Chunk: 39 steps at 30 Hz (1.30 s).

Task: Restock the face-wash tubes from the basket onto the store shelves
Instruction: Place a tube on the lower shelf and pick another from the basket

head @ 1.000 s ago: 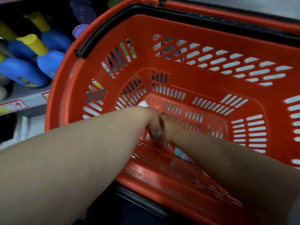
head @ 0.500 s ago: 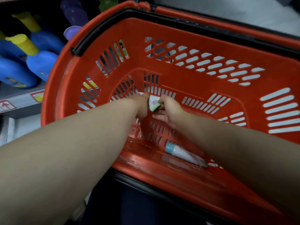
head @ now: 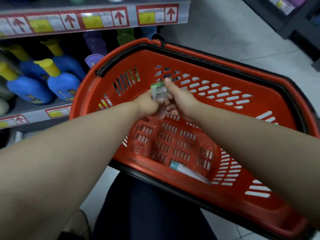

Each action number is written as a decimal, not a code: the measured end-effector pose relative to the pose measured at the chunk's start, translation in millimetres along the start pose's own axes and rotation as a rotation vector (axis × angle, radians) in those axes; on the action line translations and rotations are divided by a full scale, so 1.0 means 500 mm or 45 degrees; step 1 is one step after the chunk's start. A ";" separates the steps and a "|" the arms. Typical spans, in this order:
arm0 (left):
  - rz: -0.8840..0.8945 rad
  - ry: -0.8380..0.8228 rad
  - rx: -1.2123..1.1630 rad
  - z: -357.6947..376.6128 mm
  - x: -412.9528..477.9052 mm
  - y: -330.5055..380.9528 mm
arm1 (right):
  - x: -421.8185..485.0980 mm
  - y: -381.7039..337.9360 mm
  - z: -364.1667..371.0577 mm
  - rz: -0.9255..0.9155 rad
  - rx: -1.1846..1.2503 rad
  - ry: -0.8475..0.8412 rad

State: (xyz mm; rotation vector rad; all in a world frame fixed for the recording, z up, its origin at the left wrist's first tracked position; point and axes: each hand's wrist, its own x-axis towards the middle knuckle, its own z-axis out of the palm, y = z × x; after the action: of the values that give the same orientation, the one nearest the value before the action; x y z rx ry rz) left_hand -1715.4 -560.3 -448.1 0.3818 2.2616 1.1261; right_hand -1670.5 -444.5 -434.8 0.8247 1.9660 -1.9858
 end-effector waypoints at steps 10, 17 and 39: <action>-0.005 0.269 -0.625 -0.123 -0.078 0.039 | -0.042 -0.067 0.063 -0.292 -0.508 -0.073; 0.118 0.579 -0.704 -0.225 -0.130 0.107 | -0.089 -0.190 0.115 -0.569 -0.486 -0.057; 0.453 0.580 -0.526 -0.506 -0.051 0.131 | 0.025 -0.439 0.304 -0.770 -0.354 -0.079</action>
State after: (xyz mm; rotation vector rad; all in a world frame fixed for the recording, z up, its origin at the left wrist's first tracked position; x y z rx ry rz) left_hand -1849.9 -693.3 -265.6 0.3961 2.2977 1.9916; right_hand -1831.9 -573.1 -264.6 0.0980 2.5884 -1.8978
